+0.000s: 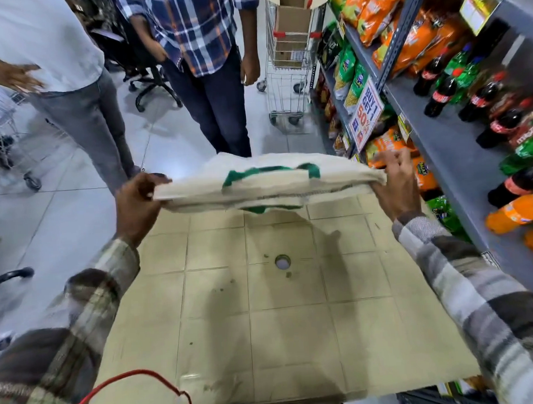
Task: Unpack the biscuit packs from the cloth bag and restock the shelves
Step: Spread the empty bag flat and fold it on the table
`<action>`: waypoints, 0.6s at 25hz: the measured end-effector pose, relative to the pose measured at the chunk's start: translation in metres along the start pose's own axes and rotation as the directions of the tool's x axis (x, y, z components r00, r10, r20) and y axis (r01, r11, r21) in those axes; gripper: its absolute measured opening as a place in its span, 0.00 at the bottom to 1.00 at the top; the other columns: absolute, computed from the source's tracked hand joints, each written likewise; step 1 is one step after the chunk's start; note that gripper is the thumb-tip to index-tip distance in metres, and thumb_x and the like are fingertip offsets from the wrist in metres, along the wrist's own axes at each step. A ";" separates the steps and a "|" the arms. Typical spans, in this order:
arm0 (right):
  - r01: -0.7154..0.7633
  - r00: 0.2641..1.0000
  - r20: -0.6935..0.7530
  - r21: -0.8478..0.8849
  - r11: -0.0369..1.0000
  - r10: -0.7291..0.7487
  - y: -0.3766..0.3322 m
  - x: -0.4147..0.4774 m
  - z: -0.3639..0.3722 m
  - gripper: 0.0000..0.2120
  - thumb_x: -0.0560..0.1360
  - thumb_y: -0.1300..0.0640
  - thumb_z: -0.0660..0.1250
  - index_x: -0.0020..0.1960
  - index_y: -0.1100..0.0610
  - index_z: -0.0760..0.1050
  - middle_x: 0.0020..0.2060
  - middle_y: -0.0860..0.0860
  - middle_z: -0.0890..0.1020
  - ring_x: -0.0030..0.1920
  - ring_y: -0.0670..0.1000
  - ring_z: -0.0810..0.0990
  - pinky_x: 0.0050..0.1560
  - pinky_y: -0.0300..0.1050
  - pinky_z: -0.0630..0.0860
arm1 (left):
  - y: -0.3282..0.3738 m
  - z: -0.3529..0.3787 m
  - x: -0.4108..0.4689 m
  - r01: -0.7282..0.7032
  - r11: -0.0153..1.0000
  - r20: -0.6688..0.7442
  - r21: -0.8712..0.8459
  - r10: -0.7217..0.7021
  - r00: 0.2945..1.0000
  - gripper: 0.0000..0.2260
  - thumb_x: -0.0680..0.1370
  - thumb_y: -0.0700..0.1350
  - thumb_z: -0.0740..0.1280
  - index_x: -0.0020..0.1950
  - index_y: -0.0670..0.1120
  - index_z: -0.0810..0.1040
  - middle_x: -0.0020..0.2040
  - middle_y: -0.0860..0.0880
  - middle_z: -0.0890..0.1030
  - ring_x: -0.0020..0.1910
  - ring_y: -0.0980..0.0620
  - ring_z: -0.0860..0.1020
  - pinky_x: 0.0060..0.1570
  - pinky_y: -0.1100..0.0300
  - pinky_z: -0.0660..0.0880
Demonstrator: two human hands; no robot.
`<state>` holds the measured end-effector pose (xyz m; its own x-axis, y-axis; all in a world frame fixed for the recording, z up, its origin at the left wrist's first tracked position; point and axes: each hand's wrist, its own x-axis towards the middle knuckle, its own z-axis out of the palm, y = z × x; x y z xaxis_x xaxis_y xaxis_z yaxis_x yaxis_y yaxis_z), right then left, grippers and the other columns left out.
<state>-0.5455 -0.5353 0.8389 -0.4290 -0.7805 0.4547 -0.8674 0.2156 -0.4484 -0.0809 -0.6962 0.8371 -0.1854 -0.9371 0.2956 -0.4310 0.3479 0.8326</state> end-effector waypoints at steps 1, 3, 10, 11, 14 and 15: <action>-0.048 0.998 0.052 0.063 0.997 0.045 0.009 -0.022 0.009 0.16 0.69 0.66 0.70 0.54 0.54 0.73 0.52 0.57 0.71 0.47 0.57 0.75 0.48 0.47 0.73 | -0.019 0.003 -0.022 0.031 0.998 0.055 0.056 -0.034 0.998 0.14 0.69 0.30 0.69 0.48 0.46 0.81 0.49 0.44 0.85 0.46 0.49 0.82 0.48 0.52 0.79; -0.164 0.979 0.147 0.137 0.977 0.144 0.028 -0.067 0.029 0.21 0.64 0.73 0.71 0.52 0.56 0.75 0.49 0.56 0.71 0.41 0.54 0.76 0.45 0.40 0.70 | -0.054 0.013 -0.066 0.063 0.978 0.184 0.199 -0.100 0.978 0.22 0.66 0.27 0.65 0.52 0.51 0.81 0.49 0.45 0.85 0.46 0.50 0.81 0.49 0.61 0.77; -0.341 0.835 0.455 -0.008 0.940 0.308 0.088 -0.217 0.079 0.27 0.59 0.77 0.68 0.38 0.45 0.70 0.38 0.51 0.74 0.37 0.54 0.75 0.39 0.39 0.71 | -0.131 0.047 -0.211 0.065 0.880 0.531 0.470 -0.340 0.776 0.29 0.66 0.24 0.62 0.64 0.43 0.77 0.70 0.42 0.73 0.67 0.43 0.73 0.66 0.56 0.66; -0.315 0.816 0.510 -0.003 0.949 0.272 0.097 -0.233 0.081 0.29 0.59 0.77 0.69 0.36 0.43 0.68 0.36 0.50 0.74 0.36 0.51 0.75 0.38 0.33 0.69 | -0.136 0.050 -0.226 0.003 0.871 0.583 0.491 -0.332 0.741 0.30 0.64 0.24 0.62 0.63 0.45 0.77 0.71 0.45 0.71 0.66 0.44 0.73 0.64 0.57 0.69; -0.262 0.762 0.619 0.022 0.965 0.192 0.120 -0.269 0.078 0.33 0.60 0.77 0.69 0.37 0.37 0.70 0.35 0.50 0.75 0.36 0.45 0.73 0.40 0.25 0.66 | -0.143 0.053 -0.260 -0.210 0.840 0.704 0.500 -0.253 0.664 0.29 0.57 0.27 0.69 0.50 0.53 0.77 0.59 0.53 0.73 0.47 0.46 0.79 0.40 0.59 0.76; -0.274 0.751 0.627 0.011 0.962 0.207 0.126 -0.279 0.076 0.35 0.60 0.77 0.69 0.39 0.34 0.70 0.36 0.51 0.76 0.36 0.46 0.74 0.41 0.25 0.67 | -0.147 0.054 -0.268 -0.251 0.826 0.739 0.504 -0.263 0.620 0.27 0.56 0.30 0.73 0.47 0.55 0.75 0.53 0.54 0.74 0.41 0.48 0.79 0.35 0.60 0.75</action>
<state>-0.5156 -0.3351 0.5972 -0.3436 -0.9096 -0.2337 -0.7138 0.4147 -0.5644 -0.0151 -0.4946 0.6103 -0.6545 -0.6527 -0.3815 -0.7549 0.5365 0.3772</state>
